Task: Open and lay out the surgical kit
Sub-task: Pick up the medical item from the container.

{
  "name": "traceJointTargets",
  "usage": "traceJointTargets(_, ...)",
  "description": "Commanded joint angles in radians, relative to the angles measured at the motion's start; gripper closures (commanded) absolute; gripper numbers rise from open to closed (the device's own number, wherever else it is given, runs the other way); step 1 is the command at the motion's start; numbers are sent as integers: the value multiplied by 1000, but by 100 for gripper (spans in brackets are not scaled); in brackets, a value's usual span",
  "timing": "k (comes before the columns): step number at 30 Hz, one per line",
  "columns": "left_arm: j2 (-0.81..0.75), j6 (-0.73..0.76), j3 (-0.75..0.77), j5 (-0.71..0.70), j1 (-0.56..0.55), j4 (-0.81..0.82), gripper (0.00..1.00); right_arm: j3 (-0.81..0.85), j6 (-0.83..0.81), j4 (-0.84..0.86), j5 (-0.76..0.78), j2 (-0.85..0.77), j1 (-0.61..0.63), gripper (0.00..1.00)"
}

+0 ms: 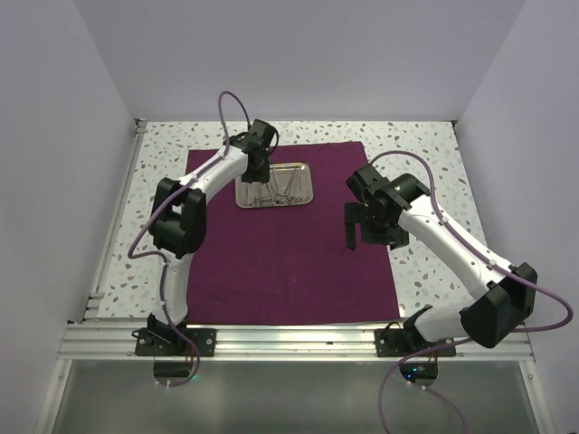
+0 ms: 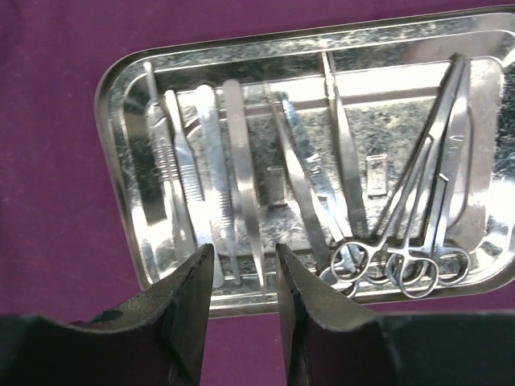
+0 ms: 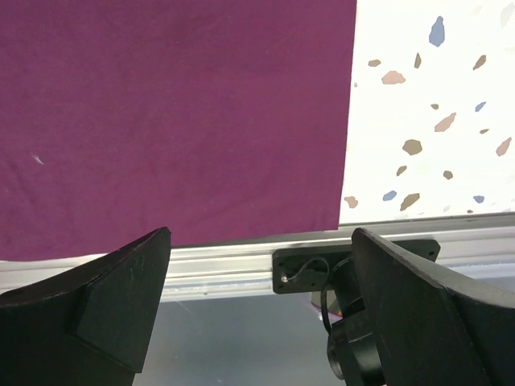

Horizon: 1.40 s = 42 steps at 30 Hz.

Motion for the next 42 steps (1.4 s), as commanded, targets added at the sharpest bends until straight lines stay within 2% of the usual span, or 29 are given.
traceJointTargets(1,37,9,67,7,-24,22,60,35,-23,-10,36,10,-6,2)
traceJointTargets(13,80,-14,72,-75,-30,-15,62,1,-19,-13,37,-9,-20,2)
traceJointTargets(25,106,-26,23,-70,-31,-6,63,6,-22,-30,36,-19,-26,2)
traceJointTargets(29,120,-27,22,-59,-30,-1,70,1,-20,-39,39,-35,-28,2)
traceJointTargets(31,129,-30,25,-46,-30,-1,80,0,-19,-42,42,-41,-29,2)
traceJointTargets(34,130,-34,28,-33,-30,-4,100,-2,-19,-47,42,-47,-34,2)
traceJointTargets(38,100,-34,22,-39,-30,-17,100,-2,-30,-36,42,-50,-34,2)
traceJointTargets(42,2,-44,16,-44,-30,-55,100,0,-46,7,43,-39,-38,2)
